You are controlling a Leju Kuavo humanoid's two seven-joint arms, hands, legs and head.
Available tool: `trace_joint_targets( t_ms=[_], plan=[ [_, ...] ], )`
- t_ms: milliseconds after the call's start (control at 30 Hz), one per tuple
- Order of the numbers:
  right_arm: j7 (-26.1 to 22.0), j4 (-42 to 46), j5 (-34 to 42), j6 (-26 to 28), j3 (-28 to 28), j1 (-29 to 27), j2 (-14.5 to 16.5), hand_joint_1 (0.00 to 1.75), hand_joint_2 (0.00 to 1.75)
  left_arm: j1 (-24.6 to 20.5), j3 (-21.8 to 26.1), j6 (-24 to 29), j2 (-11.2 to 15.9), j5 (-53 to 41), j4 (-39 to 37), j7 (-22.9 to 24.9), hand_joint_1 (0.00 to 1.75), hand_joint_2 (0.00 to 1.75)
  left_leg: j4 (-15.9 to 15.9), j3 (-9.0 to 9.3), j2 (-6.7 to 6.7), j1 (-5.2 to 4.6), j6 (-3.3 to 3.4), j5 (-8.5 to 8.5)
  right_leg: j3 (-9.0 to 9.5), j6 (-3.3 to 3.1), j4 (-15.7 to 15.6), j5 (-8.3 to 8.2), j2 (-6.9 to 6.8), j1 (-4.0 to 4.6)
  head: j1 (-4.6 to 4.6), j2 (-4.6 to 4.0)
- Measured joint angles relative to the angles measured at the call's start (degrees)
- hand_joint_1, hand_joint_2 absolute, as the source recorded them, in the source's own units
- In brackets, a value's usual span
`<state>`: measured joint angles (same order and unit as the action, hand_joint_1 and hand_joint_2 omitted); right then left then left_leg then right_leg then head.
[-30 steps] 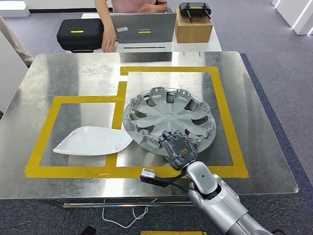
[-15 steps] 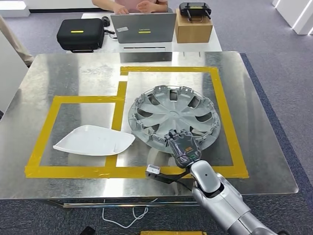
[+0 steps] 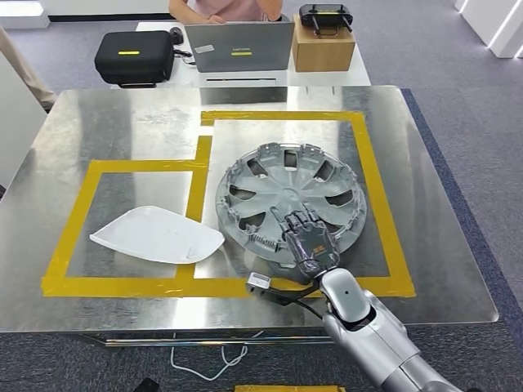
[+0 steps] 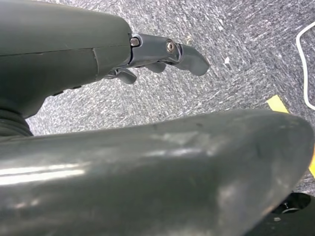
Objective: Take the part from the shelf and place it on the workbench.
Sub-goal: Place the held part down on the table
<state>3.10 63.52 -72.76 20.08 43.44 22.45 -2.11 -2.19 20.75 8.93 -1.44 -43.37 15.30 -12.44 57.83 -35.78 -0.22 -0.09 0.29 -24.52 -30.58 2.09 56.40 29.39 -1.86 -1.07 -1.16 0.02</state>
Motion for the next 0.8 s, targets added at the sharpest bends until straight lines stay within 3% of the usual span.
trace_joint_targets(
  t_ms=[633, 733, 800],
  plan=[
    [0.0, 1.5, 0.3, -0.5, -0.5, -1.1, -0.1, 0.0, 0.0, 0.2, 0.3, 2.0, -0.1, -1.6, 0.1, 0.0, 0.0, 0.0, 0.1, 0.01, 0.0, -0.04, 0.03, -0.04, 0.02, 0.03, -0.1, -0.02, 0.0, -0.02, 0.0, 0.0],
    [0.0, 1.7, 0.4, -0.5, -0.6, -1.3, -0.1, 0.0, 0.0, 0.2, 0.4, 2.0, 0.0, -1.6, 0.1, 0.1, 0.0, 0.0, 0.1, 0.07, -0.02, -0.29, 0.92, -0.14, 0.32, 0.8, -0.5, -0.32, -0.08, -0.24, -0.06, 0.0],
    [0.0, 2.1, 0.4, -0.5, -0.7, -1.5, -0.1, 0.0, 0.0, 0.2, 0.6, 2.0, -0.1, -1.5, 0.1, 0.3, 0.0, 0.0, -0.8, 0.63, 0.05, -0.04, 1.61, 0.41, 0.07, 1.14, 0.1, 0.36, 0.22, -0.21, -0.03, 0.0]
  ],
)
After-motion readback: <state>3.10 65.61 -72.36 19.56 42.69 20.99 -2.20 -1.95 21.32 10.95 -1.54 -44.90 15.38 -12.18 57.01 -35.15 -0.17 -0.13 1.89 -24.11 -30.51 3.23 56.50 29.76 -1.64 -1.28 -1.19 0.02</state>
